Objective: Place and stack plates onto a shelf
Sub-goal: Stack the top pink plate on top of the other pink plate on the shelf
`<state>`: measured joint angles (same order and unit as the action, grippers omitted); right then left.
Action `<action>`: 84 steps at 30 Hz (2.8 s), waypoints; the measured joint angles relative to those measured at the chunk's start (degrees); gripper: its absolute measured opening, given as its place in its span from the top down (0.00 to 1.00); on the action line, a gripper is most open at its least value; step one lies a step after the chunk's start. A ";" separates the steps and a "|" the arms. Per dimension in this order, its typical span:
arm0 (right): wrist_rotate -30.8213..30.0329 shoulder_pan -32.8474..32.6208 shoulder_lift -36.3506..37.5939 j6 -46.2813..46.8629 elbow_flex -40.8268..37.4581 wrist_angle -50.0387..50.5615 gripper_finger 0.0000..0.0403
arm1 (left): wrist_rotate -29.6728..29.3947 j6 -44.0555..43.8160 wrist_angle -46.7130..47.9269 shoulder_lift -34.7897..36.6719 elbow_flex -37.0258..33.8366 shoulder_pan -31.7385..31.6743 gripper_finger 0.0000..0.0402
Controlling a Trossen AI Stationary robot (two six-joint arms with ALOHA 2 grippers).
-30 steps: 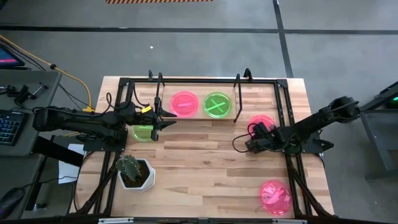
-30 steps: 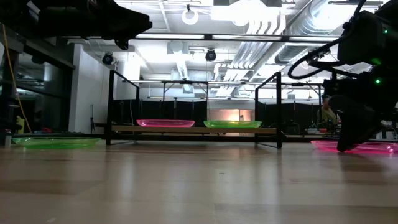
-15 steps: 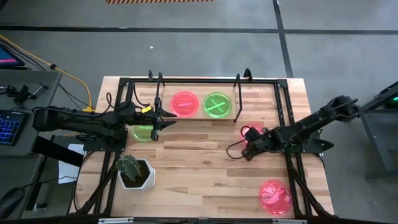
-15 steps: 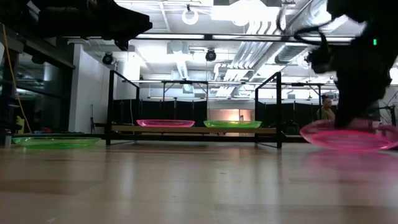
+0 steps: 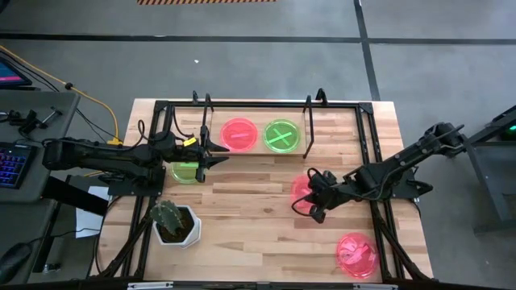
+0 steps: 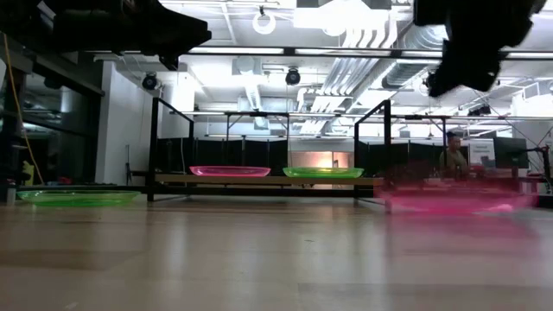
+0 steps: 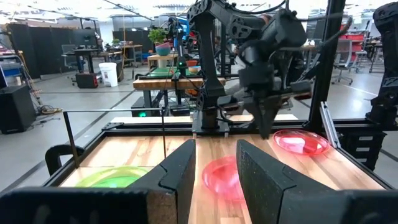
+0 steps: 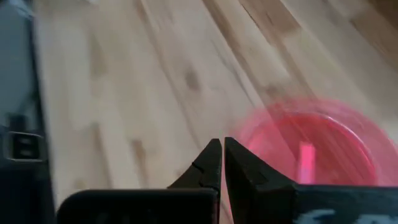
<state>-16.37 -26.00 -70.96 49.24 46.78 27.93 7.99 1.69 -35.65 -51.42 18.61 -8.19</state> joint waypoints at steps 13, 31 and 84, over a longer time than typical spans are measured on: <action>-8.36 -0.55 0.00 9.74 -0.60 10.68 1.00 | 0.00 -0.03 0.66 0.00 0.00 -0.02 0.74; -13.82 -1.92 9.30 32.02 -23.13 4.54 0.86 | 0.00 -0.04 1.43 -0.01 0.00 0.00 0.74; -14.52 1.27 13.92 25.02 -38.53 -39.96 0.98 | -0.02 -1.55 1.91 0.00 0.00 0.00 0.74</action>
<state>-30.89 -24.73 -57.04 74.27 8.25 -12.04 7.97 0.14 -33.74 -51.42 18.61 -8.19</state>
